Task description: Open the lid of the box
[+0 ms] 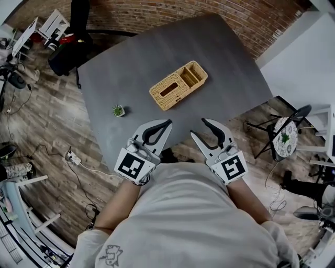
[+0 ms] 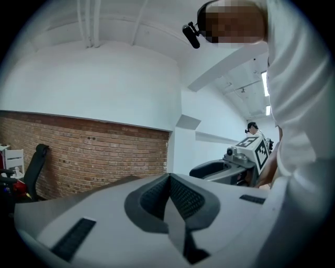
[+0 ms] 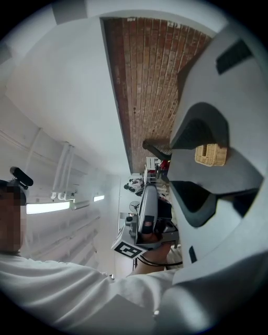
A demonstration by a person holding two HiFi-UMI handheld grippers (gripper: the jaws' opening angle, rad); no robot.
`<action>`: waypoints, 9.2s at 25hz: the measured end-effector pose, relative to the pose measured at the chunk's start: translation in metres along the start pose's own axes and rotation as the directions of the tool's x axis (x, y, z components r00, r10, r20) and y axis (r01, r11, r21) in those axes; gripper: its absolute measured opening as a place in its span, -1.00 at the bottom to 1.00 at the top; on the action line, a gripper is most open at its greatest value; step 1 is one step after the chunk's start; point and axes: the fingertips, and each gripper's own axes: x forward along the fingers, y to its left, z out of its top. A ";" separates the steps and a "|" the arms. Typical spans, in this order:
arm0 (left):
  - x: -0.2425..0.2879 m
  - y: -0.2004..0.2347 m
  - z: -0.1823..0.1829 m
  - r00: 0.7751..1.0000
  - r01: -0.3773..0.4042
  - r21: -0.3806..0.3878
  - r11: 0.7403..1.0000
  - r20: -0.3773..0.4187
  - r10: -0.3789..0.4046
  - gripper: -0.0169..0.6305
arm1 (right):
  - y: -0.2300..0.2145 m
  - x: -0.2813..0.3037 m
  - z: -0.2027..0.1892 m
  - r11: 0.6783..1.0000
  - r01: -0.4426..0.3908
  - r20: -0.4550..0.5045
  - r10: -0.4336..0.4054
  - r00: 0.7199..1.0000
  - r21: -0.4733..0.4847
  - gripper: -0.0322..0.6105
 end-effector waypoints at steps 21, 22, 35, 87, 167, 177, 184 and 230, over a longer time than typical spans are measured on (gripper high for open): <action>-0.012 0.088 0.003 0.996 -0.091 -0.033 0.995 -0.004 0.091 -0.91 | -0.004 0.095 0.019 0.987 -0.158 -0.051 0.156 0.986 -0.042 -0.29; -0.011 0.092 0.003 0.995 -0.104 -0.036 0.994 -0.005 0.104 -0.91 | -0.009 0.099 0.018 0.985 -0.167 -0.055 0.164 0.985 -0.046 -0.29; 0.008 0.123 -0.015 0.961 -0.276 -0.090 0.957 -0.059 0.271 -0.91 | -0.040 0.143 -0.022 0.889 -0.414 -0.241 0.366 0.899 -0.193 -0.28; 0.026 0.163 -0.134 0.857 -0.501 -0.222 0.836 -0.259 0.445 -0.91 | -0.045 0.203 -0.272 0.219 -0.947 -0.827 0.467 0.313 -0.235 -0.08; 0.034 0.224 -0.082 0.895 -0.433 -0.148 0.889 -0.184 0.406 -0.91 | -0.087 0.295 -0.134 0.186 -0.853 -0.791 0.320 0.522 -0.487 -0.76; 0.040 0.239 -0.083 0.893 -0.437 -0.134 0.890 -0.184 0.411 -0.91 | -0.093 0.326 -0.133 0.196 -0.836 -0.778 0.306 0.549 -0.513 -0.72; 0.042 0.256 -0.081 0.883 -0.455 -0.114 0.883 -0.188 0.430 -0.91 | -0.096 0.350 -0.135 0.200 -0.829 -0.770 0.307 0.559 -0.522 -0.69; 0.055 0.274 -0.098 0.881 -0.450 -0.092 0.888 -0.210 0.424 -0.91 | -0.092 0.372 -0.143 0.226 -0.736 -0.703 0.219 0.677 -0.638 -0.75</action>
